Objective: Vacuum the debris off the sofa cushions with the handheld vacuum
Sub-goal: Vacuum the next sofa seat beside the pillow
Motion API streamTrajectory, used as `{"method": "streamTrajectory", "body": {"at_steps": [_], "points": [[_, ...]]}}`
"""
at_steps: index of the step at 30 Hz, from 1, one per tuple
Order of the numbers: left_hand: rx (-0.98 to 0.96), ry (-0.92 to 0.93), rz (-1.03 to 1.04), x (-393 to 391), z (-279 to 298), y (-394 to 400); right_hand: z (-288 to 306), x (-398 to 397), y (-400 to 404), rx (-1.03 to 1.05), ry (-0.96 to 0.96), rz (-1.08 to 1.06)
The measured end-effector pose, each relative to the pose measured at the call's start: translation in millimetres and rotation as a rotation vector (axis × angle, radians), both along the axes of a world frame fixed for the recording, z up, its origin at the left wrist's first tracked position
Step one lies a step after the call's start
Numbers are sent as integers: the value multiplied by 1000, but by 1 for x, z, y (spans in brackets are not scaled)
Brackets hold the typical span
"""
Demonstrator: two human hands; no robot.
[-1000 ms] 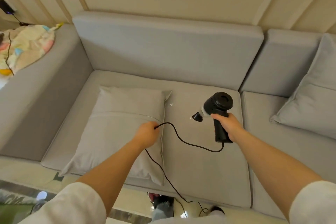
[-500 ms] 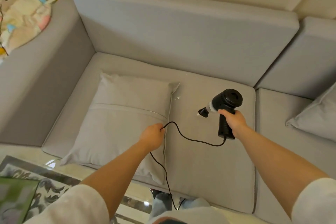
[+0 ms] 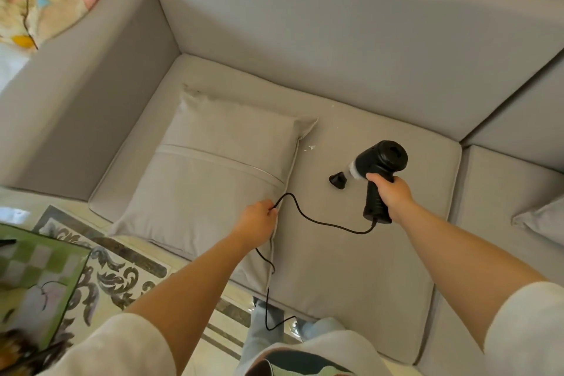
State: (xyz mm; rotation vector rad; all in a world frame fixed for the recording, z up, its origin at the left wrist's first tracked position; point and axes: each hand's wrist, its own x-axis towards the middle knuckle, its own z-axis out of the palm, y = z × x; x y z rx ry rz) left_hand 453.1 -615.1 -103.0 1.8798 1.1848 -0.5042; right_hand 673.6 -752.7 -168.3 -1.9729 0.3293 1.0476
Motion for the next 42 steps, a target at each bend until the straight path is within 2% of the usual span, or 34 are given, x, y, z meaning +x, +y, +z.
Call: {"method": "streamTrajectory", "body": {"at_steps": [4,12,19,23,29,32,36,42], "points": [[10,11,5,5,0,-4,-2,3,-3,2,-65,-12],[14,29,-33,11,-3,-16,-7,14,-19,14,-30,-5],[29,63,-87,8,-3,-23,-1,13,-30,-4,114,146],[30,80,-111,1,-3,-26,-7,-3,-33,-9,46,228],[53,93,-106,-9,1,-30,-9,-16,-40,-11,76,332],[52,89,-112,-14,2,-33,-8,-22,-40,-12,30,310],[53,86,-95,-16,4,-35,-4,-20,-43,-19,77,307],[36,61,-81,-8,11,-31,-1,-16,-43,-29,50,283]]}}
